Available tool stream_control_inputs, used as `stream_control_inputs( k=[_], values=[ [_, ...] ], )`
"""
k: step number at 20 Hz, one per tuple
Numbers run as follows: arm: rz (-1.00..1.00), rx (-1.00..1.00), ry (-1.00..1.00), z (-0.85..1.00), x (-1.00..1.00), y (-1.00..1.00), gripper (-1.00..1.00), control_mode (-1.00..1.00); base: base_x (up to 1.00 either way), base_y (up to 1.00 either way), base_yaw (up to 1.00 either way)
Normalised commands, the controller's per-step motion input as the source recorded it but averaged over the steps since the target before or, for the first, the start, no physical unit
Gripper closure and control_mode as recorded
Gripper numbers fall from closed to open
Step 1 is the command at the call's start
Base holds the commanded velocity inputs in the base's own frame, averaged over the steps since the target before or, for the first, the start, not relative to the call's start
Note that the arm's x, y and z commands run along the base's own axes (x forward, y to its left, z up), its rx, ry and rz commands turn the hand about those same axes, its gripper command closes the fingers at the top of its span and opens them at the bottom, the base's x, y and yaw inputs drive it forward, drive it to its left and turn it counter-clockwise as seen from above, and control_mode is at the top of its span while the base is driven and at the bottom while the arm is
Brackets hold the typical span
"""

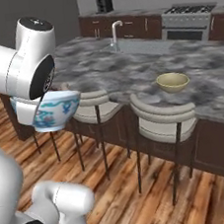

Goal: Pick up the bowls from the cabinet and place each bowl in front of a stool on the dining counter.

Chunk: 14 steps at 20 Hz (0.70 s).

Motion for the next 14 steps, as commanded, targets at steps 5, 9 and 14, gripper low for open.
stream_control_inputs(
  k=[5,9,14],
  values=[
    [0.00,0.00,0.00,0.00,0.00,0.00,1.00,1.00,0.54,0.86,-0.49],
    [0.00,0.00,0.00,0.00,0.00,0.00,1.00,1.00,0.48,0.90,-0.47],
    [0.00,0.00,0.00,0.00,0.00,0.00,1.00,1.00,0.78,0.65,-0.35]
  ],
)
